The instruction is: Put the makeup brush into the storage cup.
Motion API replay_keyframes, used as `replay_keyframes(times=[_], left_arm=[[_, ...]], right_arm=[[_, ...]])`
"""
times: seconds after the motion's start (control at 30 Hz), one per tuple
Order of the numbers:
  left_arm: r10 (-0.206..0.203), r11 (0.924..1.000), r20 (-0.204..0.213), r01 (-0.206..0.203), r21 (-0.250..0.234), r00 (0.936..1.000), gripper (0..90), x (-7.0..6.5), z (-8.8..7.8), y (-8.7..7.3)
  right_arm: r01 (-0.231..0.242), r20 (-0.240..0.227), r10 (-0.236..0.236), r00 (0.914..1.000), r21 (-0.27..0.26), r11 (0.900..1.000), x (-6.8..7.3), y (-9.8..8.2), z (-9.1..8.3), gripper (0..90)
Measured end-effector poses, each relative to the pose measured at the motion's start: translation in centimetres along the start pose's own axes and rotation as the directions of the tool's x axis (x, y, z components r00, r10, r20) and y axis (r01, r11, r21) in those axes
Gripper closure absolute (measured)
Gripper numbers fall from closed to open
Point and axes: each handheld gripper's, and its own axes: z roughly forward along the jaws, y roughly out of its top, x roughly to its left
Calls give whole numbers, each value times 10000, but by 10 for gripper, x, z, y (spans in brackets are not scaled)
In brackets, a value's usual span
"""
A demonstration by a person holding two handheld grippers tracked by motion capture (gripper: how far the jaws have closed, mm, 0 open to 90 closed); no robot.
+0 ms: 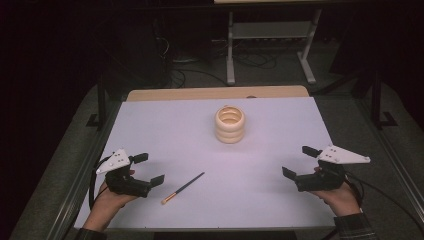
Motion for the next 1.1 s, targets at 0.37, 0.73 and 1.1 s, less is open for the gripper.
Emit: replay_keyframes(times=[0.37,0.73,1.1], left_arm=[[43,10000,50,-43,10,10000,2,-3,5,3],[105,9999,122,-105,-15,9999,1,-4,13,8],[112,9997,135,-109,-209,9998,2,-6,17,13]], right_arm=[[-19,-4,19,10000,-35,10000,-1,0,0,0],[-45,0,45,10000,-48,10000,0,0,1,0],[-21,-4,21,10000,-29,10000,0,0,1,0]])
